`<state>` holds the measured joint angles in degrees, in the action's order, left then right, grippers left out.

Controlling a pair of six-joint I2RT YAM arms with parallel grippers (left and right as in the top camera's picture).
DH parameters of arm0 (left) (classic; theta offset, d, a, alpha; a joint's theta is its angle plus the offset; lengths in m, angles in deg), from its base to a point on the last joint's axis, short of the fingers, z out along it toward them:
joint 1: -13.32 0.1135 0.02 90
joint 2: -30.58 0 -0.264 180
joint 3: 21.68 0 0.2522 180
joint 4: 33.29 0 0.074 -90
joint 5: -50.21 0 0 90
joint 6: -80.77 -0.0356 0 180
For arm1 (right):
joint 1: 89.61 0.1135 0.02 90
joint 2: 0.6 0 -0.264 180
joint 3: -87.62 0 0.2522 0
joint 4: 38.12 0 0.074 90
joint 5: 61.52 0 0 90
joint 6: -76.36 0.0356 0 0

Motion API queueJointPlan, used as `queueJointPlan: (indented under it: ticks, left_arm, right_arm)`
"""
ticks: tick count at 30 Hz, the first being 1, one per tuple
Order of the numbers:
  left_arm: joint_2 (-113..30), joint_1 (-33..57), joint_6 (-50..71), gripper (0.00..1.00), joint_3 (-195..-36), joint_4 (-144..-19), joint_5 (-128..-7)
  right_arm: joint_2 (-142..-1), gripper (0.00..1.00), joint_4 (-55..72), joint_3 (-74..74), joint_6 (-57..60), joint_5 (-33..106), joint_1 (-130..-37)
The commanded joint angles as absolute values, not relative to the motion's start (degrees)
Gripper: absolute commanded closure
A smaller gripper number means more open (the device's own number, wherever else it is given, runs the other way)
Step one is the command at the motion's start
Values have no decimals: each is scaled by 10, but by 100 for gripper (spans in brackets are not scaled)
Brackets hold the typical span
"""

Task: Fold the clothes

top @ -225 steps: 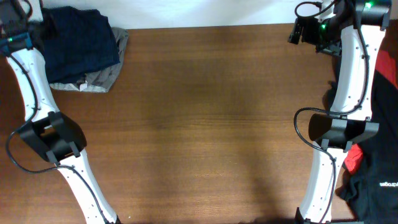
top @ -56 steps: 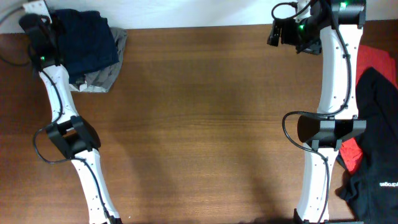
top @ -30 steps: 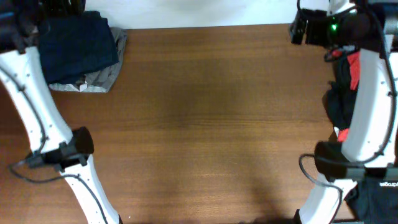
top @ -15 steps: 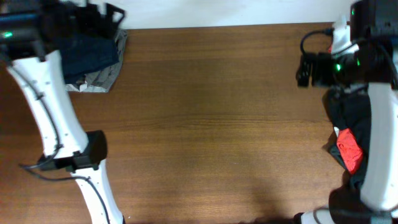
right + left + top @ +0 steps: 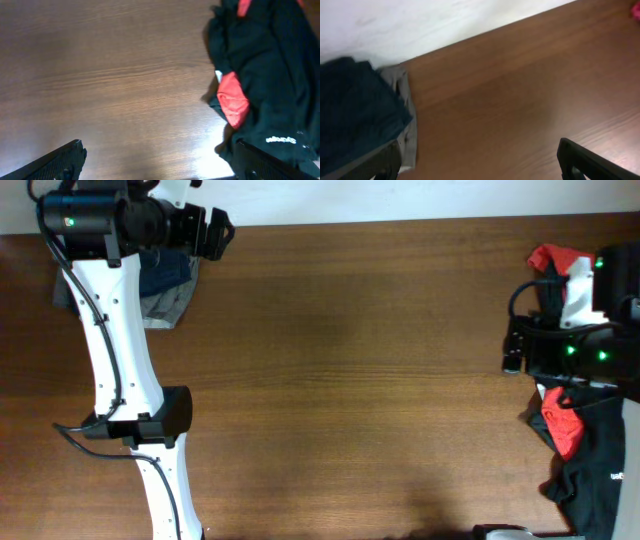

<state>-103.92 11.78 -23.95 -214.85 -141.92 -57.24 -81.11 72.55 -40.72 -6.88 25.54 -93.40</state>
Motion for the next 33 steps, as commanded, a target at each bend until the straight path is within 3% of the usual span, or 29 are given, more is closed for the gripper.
queueJointPlan:
  ticks: [1, 11, 33]
  left_arm:
    - [-1033, 115, -221, 1, -2153, -1414, -543]
    - [-1035, 96, -230, 1, -2151, -1345, -500]
    - [-1035, 96, -230, 1, -2151, -1343, -500]
  right_arm:
    - [-812, 1, 722, -401, -72, 214, -953]
    - [-826, 1, 713, -401, -72, 211, -968]
    - [-827, 1, 713, -401, -72, 211, -968]
